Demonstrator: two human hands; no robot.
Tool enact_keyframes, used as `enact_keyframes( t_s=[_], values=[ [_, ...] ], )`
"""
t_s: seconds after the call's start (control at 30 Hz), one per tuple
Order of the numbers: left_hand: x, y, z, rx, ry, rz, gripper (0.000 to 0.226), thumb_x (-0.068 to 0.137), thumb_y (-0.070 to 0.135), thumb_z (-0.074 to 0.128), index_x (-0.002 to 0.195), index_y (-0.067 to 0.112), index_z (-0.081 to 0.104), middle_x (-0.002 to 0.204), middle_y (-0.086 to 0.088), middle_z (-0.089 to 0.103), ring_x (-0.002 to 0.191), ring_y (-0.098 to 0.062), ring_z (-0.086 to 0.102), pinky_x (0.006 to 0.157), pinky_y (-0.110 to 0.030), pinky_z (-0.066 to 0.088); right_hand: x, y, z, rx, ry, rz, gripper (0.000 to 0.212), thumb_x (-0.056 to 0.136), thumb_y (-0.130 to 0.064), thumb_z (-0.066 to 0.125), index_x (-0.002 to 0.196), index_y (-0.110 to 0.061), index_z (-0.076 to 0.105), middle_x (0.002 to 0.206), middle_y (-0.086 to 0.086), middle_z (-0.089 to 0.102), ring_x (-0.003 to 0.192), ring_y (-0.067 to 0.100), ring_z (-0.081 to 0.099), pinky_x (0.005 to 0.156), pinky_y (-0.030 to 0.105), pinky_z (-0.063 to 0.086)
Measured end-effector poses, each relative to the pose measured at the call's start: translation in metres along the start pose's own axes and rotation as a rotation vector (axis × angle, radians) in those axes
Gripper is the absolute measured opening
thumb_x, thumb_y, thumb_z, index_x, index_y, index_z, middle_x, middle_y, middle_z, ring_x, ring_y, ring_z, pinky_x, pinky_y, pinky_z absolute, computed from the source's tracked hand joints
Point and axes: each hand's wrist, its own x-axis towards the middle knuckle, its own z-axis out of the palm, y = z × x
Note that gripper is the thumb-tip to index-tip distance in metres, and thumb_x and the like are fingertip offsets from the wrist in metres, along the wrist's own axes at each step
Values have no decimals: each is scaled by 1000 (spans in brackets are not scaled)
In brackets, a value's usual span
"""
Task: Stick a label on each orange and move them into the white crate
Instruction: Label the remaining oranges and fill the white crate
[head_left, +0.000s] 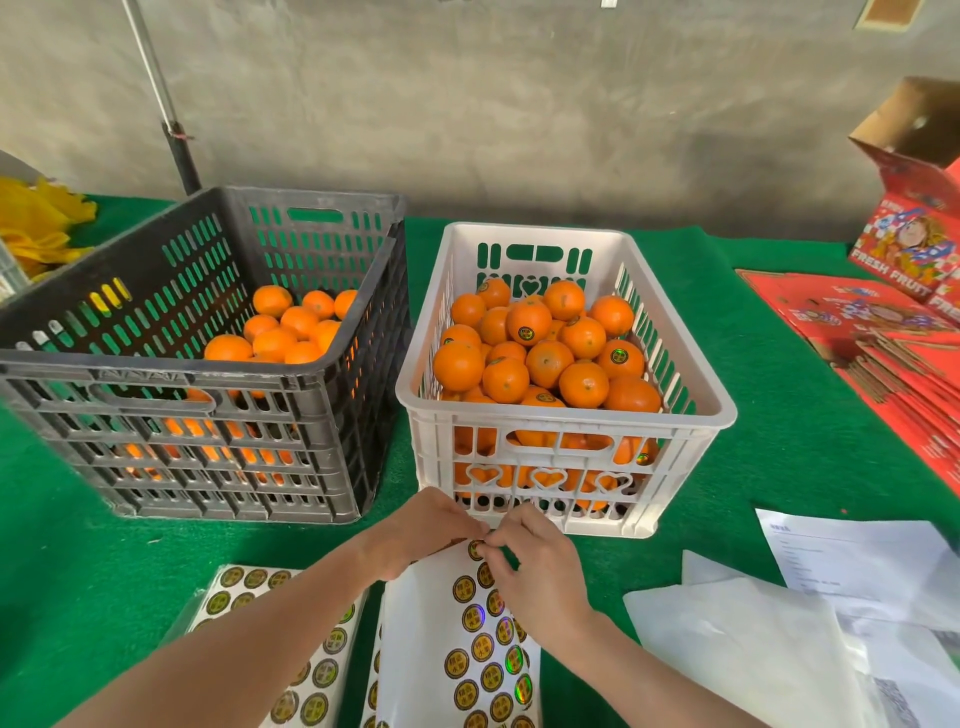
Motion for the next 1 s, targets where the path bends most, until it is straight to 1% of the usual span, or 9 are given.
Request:
enact_keyframes(
  t_s=[0.1, 0.3, 0.4, 0.5, 0.63, 0.73, 0.8, 0.9, 1.0],
  values=[
    [3, 3, 2, 76, 43, -38, 18, 81, 10, 65, 63, 5, 63, 62, -7, 62, 53, -15, 58, 54, -22, 45, -2, 0, 1, -24, 16, -32, 16, 63, 0, 84, 68, -8, 72, 68, 1, 61, 55, 12, 57, 49, 20, 49],
    [8, 4, 4, 158, 16, -51, 20, 77, 7, 60, 58, 7, 54, 57, -5, 47, 53, -16, 44, 54, -26, 36, -4, -3, 1, -11, -7, -124, 16, 66, 5, 78, 66, -7, 67, 69, 3, 60, 58, 13, 57, 50, 24, 50],
    [8, 3, 3, 237, -39, 24, 24, 85, 10, 60, 61, 7, 59, 61, -2, 51, 58, -11, 44, 55, -18, 37, -2, -9, -6, 164, 17, 68, 21, 74, 8, 69, 72, -11, 61, 71, -1, 57, 60, 8, 50, 52, 25, 45],
    [11, 2, 9, 530, -73, 114, 34, 95, 14, 48, 62, 10, 53, 65, -1, 49, 61, -11, 45, 57, -14, 40, 8, -16, -20, 365, 103, 238, 30, 82, 8, 64, 76, -21, 58, 71, -1, 57, 61, 10, 49, 54, 20, 42],
    [13, -3, 33, 778, -83, 215, 30, 101, 19, 38, 105, -2, 60, 104, -18, 62, 96, -27, 61, 91, -41, 48, 36, -43, -37, 469, 155, 203, 32, 83, 2, 66, 79, -29, 59, 69, -6, 59, 64, 8, 53, 59, 16, 43],
    [-4, 2, 38, 855, -17, 324, 36, 100, 25, 40, 125, 3, 52, 123, -18, 57, 113, -33, 53, 98, -43, 43, 70, -72, -48, 533, 173, 51, 18, 86, -13, 62, 87, -30, 58, 75, -9, 61, 68, 8, 57, 61, 23, 48],
    [-21, 7, 20, 902, 67, 462, 38, 99, 34, 43, 129, 11, 52, 123, -8, 58, 111, -25, 53, 96, -33, 43, 95, -87, -53, 549, 207, -81, 11, 89, -18, 56, 95, -27, 55, 82, -11, 60, 74, 7, 58, 65, 19, 48],
    [-64, 22, -37, 687, 360, 782, 31, 92, 36, 51, 110, 16, 66, 91, 16, 60, 76, -1, 56, 70, -13, 47, 136, -106, -45, 579, 249, -188, 17, 92, -17, 50, 108, -24, 49, 85, -6, 60, 79, 5, 59, 70, 17, 48],
    [-100, 40, -109, 517, 725, 920, 14, 89, 24, 56, 98, 22, 67, 70, 18, 57, 54, 2, 48, 52, -5, 36, 183, -132, -10, 519, 199, -219, 23, 94, -11, 51, 116, -15, 48, 84, -6, 57, 78, 1, 57, 71, 19, 48]
  ],
)
